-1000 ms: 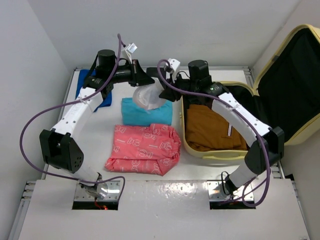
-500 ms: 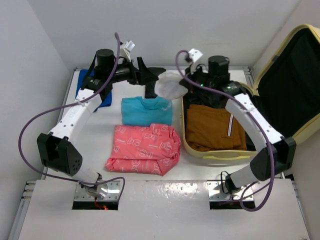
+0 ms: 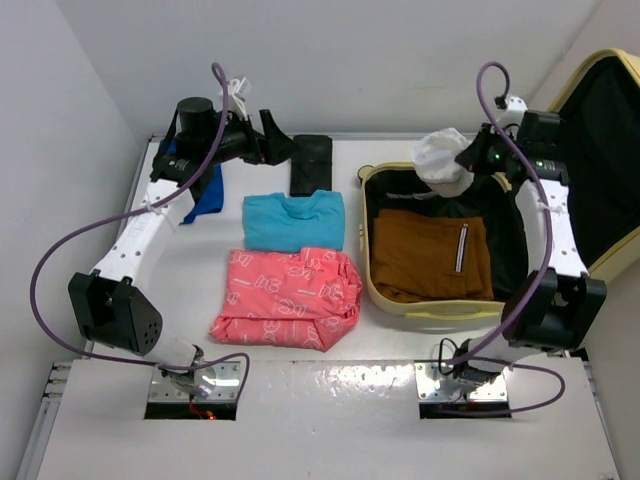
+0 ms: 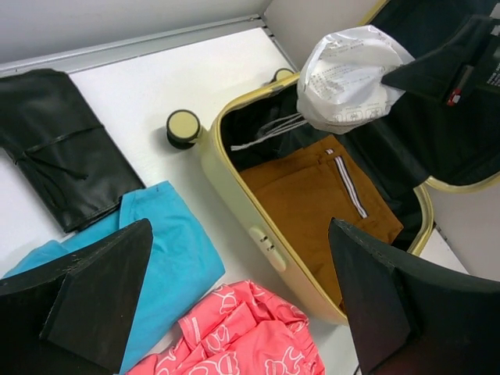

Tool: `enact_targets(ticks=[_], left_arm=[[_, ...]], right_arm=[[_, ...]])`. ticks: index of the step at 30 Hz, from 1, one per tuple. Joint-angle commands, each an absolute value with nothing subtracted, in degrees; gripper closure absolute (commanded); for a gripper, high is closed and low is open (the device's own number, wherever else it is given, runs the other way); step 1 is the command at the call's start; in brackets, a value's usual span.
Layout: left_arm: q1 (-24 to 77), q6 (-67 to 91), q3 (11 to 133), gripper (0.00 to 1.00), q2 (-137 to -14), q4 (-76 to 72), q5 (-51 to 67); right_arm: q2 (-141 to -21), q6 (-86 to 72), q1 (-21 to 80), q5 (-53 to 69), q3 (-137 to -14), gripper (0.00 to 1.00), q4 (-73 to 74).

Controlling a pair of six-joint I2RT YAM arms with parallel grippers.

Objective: Pack the luggage

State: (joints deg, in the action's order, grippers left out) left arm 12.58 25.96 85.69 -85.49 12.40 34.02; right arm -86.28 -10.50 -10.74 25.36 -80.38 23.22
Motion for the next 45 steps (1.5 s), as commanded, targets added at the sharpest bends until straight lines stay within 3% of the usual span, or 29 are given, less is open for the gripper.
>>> enact_targets(ticks=[1, 11, 18, 26, 33, 37, 45], left_arm=[[11.34, 24.26, 84.46, 0.00, -84.99, 10.90, 33.66], [10.20, 24.87, 82.00, 0.00, -87.28, 9.67, 33.66], [9.67, 24.26, 80.24, 0.00, -87.28, 8.61, 32.96], [9.14, 23.74, 80.24, 0.00, -88.59, 8.61, 31.38], [9.14, 21.19, 76.74, 0.00, -88.07, 10.28, 25.94], [9.14, 20.57, 75.07, 0.00, -86.57, 10.81, 23.74], [5.81, 21.36, 68.74, 0.00, -80.25, 14.05, 18.03]], right_arm=[[-87.71, -15.12, -14.49, 30.58, -83.84, 1.00, 25.40], [-95.87, -9.24, -20.57, 33.92, -83.67, 1.00, 26.89], [-98.34, -1.34, -22.67, 33.05, -80.33, 1.00, 22.24], [-104.85, 5.26, -26.71, 29.54, -83.41, 0.99, 27.16], [-103.64, 7.47, -27.33, 24.00, -83.15, 0.45, 27.69], [-98.38, 5.63, -27.16, 25.57, -82.97, 0.26, 26.90], [-83.42, -1.67, -20.67, 38.22, -85.61, 0.18, 34.25]])
